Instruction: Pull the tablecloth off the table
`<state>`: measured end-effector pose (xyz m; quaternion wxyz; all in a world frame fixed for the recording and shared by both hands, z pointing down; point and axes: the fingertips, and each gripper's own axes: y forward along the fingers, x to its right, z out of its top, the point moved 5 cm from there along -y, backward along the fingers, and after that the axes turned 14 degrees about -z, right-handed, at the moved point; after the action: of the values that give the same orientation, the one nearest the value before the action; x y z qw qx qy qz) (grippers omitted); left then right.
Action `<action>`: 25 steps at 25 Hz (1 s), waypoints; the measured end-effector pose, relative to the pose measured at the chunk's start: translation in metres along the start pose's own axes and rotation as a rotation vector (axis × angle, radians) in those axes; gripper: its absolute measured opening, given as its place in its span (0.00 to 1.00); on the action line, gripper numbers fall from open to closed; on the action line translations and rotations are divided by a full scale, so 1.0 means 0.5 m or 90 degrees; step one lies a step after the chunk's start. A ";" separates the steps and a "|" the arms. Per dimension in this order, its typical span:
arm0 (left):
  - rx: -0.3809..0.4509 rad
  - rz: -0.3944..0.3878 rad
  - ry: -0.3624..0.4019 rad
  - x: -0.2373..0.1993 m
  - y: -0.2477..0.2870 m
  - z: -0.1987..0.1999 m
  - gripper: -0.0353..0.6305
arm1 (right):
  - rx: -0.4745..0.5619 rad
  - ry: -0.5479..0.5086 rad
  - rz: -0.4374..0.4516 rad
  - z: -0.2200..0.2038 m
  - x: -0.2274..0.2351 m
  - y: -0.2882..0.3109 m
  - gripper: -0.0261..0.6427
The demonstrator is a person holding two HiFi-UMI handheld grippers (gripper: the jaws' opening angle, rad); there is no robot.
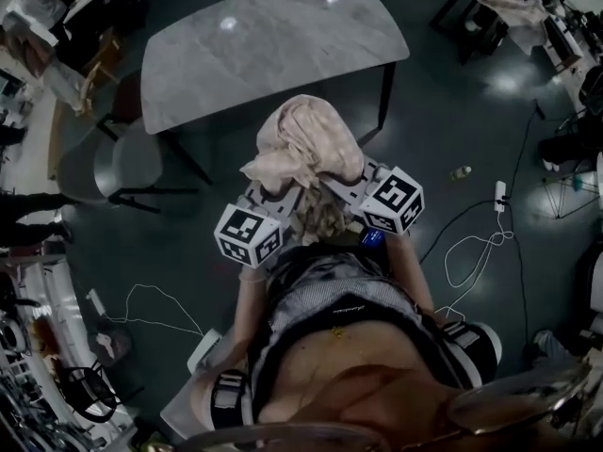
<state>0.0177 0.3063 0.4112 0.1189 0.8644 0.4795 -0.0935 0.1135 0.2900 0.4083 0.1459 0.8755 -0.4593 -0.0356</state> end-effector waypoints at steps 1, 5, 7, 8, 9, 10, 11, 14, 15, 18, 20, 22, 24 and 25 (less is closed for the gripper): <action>-0.001 0.004 0.000 -0.010 -0.005 0.003 0.11 | 0.002 0.000 -0.001 0.003 0.000 0.012 0.17; -0.003 0.008 0.000 -0.031 -0.007 0.000 0.11 | -0.005 -0.003 -0.012 0.003 0.002 0.033 0.17; -0.004 0.013 0.000 -0.039 -0.013 -0.002 0.11 | -0.008 -0.002 -0.016 0.002 -0.001 0.043 0.17; -0.005 0.015 0.000 -0.043 -0.016 -0.002 0.11 | -0.010 -0.002 -0.018 0.003 -0.002 0.048 0.17; -0.005 0.017 0.000 -0.047 -0.020 -0.003 0.11 | -0.012 -0.002 -0.019 0.003 -0.004 0.054 0.17; -0.006 0.019 -0.001 -0.050 -0.024 -0.004 0.11 | -0.014 -0.001 -0.021 0.002 -0.007 0.059 0.17; -0.007 0.021 -0.002 -0.054 -0.028 -0.006 0.11 | -0.016 -0.001 -0.022 0.001 -0.010 0.064 0.17; -0.018 0.034 -0.004 -0.056 -0.042 -0.014 0.11 | -0.023 -0.004 -0.014 -0.004 -0.021 0.075 0.17; -0.020 0.036 -0.004 -0.055 -0.044 -0.017 0.11 | -0.025 -0.006 -0.012 -0.006 -0.024 0.075 0.17; -0.019 0.037 -0.007 -0.055 -0.052 -0.024 0.11 | -0.027 -0.008 -0.010 -0.011 -0.032 0.079 0.17; -0.020 0.039 -0.010 -0.057 -0.058 -0.027 0.11 | -0.029 -0.007 -0.011 -0.013 -0.038 0.082 0.17; -0.020 0.040 -0.012 -0.055 -0.062 -0.029 0.11 | -0.031 -0.008 -0.011 -0.014 -0.043 0.082 0.17; -0.020 0.039 -0.012 -0.052 -0.064 -0.030 0.11 | -0.032 -0.009 -0.009 -0.015 -0.046 0.080 0.17; -0.021 0.039 -0.012 -0.051 -0.065 -0.030 0.11 | -0.033 -0.010 -0.009 -0.015 -0.047 0.080 0.17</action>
<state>-0.0226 0.3066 0.4289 0.1402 0.8756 0.4533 -0.0903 0.0700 0.2893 0.4254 0.1648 0.8744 -0.4530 -0.0553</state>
